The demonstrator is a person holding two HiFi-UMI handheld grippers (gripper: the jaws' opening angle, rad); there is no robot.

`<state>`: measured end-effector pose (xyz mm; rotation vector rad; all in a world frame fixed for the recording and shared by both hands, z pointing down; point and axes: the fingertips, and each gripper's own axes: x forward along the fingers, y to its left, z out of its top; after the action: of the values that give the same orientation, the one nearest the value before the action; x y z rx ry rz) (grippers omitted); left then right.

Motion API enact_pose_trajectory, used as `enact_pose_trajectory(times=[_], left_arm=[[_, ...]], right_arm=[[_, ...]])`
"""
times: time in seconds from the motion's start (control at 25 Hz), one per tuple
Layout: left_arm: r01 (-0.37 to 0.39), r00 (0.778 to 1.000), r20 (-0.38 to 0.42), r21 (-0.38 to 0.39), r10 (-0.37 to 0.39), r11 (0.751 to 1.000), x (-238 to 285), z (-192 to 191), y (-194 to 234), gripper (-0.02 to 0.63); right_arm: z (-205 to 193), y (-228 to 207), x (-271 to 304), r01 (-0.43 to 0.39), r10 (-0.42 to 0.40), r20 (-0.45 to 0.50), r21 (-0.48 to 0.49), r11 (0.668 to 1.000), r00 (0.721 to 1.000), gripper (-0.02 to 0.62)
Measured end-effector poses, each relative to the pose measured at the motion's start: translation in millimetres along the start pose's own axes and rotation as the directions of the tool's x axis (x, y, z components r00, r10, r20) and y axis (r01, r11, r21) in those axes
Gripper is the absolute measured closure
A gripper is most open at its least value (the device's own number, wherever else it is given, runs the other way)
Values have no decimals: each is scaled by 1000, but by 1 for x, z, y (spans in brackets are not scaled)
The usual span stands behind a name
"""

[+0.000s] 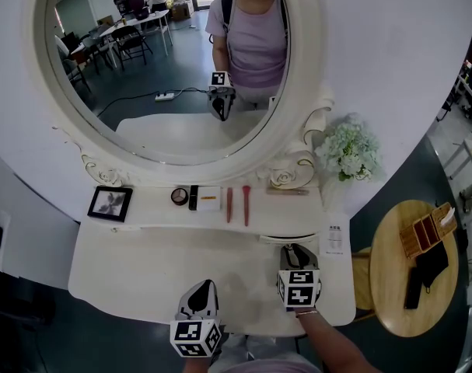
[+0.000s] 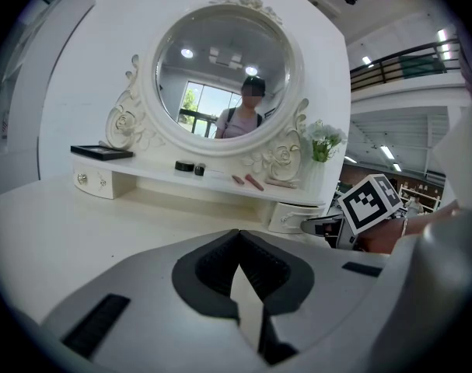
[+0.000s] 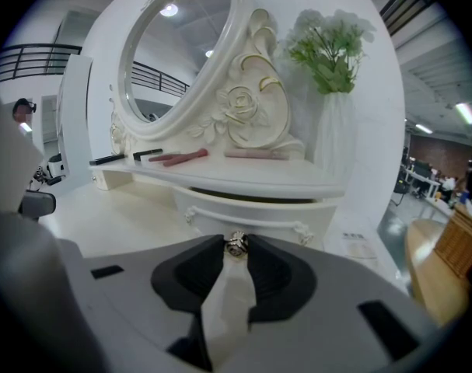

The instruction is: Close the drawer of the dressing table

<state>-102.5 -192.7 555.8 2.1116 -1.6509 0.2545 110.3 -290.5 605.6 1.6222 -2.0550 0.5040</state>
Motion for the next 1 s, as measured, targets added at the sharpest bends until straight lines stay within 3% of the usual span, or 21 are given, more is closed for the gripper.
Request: enact_pose_trajectory(times=[1.0], left_arm=[[-6,1000,5,-3,6,1000,-2,2,4,604]], right_arm=[[12,-4,15,0,0,11,-6,1000,1000,494]])
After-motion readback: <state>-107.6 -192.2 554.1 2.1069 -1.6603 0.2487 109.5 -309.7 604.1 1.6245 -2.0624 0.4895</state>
